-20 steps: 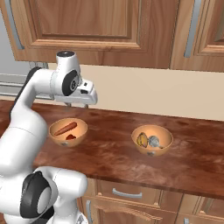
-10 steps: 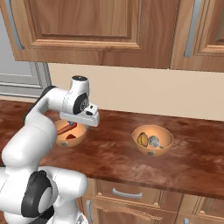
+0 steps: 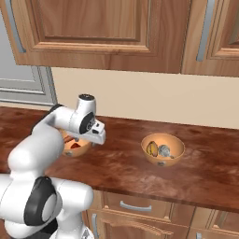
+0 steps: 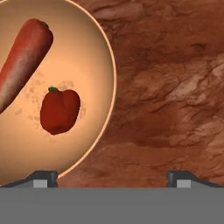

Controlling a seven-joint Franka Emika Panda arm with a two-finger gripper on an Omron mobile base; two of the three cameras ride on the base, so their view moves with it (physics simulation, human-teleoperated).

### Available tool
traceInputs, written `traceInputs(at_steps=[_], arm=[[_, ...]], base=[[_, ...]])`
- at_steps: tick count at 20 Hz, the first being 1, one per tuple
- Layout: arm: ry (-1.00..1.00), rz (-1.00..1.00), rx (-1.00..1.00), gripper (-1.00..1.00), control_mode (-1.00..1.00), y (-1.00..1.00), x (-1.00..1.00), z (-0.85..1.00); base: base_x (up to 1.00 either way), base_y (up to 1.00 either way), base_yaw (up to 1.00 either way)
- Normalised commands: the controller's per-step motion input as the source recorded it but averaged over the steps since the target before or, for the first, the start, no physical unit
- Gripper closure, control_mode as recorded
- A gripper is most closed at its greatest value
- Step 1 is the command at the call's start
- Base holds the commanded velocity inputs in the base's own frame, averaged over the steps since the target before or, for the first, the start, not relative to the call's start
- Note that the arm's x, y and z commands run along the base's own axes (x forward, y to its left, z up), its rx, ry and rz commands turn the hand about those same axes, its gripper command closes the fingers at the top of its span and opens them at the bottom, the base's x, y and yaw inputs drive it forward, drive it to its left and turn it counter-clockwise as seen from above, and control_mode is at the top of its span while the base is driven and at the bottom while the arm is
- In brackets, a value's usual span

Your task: Place the bowl with the bell pepper and carrot on the top shelf of the fridge. Place the bowl with the fish and chicken drumstick on the second highest shelf of the fridge.

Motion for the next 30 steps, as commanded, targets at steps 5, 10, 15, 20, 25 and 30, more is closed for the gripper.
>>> traceInputs(at_steps=[5, 10, 15, 20, 25, 30], arm=[[0.00, -0.08, 0.00, -1.00, -1.00, 0.22, 0.33, -0.40], [0.00, -0.08, 0.00, -1.00, -1.00, 0.09, 0.20, -0.35], [0.00, -0.08, 0.00, -1.00, -1.00, 0.00, 0.15, -0.35], [0.00, -0.04, 0.00, 1.00, -1.00, 0.00, 0.06, -0.07], [0.00, 0.00, 0.00, 1.00, -1.00, 0.00, 0.00, 0.00], [-0.02, 0.00, 0.00, 1.00, -1.00, 0.00, -0.01, 0.03]], base=[[0.00, 0.00, 0.00], [0.00, 0.00, 0.00], [0.00, 0.00, 0.00], [0.00, 0.00, 0.00], [0.00, 0.00, 0.00], [0.00, 0.00, 0.00]])
